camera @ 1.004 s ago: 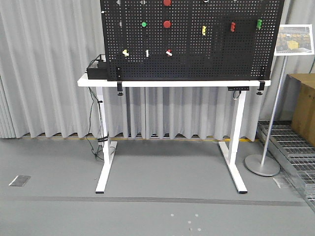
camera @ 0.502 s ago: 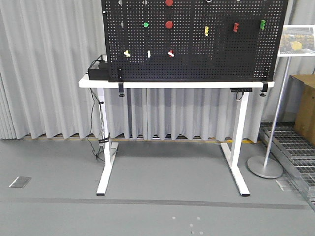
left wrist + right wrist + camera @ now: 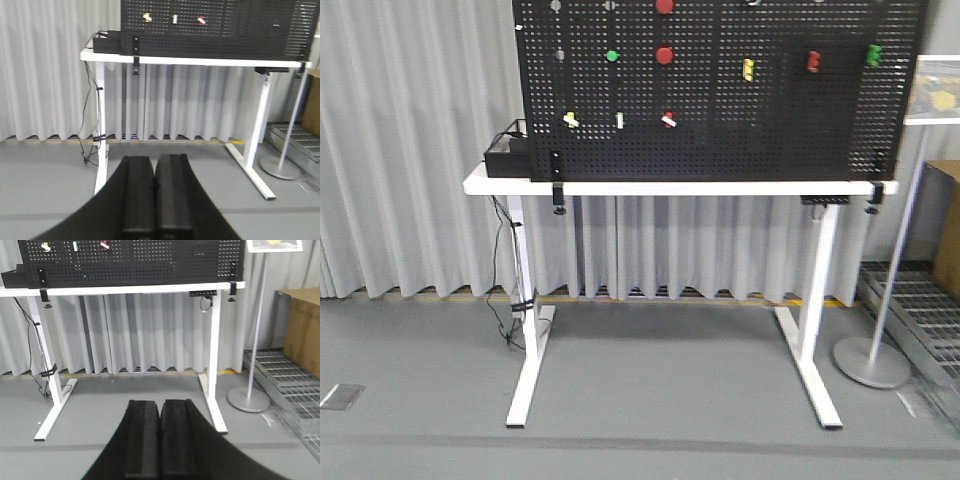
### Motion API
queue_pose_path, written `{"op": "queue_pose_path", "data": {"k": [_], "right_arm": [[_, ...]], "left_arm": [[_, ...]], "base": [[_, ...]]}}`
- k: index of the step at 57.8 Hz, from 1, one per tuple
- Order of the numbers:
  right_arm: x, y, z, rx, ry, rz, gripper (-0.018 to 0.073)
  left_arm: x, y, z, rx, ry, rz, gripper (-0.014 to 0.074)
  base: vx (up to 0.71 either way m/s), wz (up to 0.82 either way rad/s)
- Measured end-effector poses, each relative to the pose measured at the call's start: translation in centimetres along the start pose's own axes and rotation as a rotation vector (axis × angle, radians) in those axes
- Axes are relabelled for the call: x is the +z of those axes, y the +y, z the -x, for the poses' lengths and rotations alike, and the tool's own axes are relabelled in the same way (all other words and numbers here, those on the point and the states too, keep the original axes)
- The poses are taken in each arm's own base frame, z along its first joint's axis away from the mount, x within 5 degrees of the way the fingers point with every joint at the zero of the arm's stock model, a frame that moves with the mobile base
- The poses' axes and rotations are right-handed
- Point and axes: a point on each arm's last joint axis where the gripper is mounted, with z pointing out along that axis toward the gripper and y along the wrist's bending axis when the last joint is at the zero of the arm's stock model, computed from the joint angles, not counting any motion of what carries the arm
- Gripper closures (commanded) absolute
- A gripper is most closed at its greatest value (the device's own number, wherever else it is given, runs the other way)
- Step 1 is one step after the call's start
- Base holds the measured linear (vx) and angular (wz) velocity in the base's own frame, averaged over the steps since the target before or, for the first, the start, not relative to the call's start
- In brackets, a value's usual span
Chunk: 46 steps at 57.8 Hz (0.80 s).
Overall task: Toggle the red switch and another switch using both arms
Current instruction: 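Drive the base forward up to the black pegboard on the desk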
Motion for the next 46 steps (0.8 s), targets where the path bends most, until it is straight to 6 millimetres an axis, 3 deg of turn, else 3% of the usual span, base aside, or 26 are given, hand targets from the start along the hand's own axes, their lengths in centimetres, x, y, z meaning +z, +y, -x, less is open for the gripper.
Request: {"op": "queue_pose_path", "data": {"k": [46], "right_arm": [[0.00, 0.00, 0.00, 0.000, 0.000, 0.000, 0.0565]], "left_arm": [[0.00, 0.00, 0.00, 0.000, 0.000, 0.000, 0.0594]], "base": [[0.49, 0.04]]}}
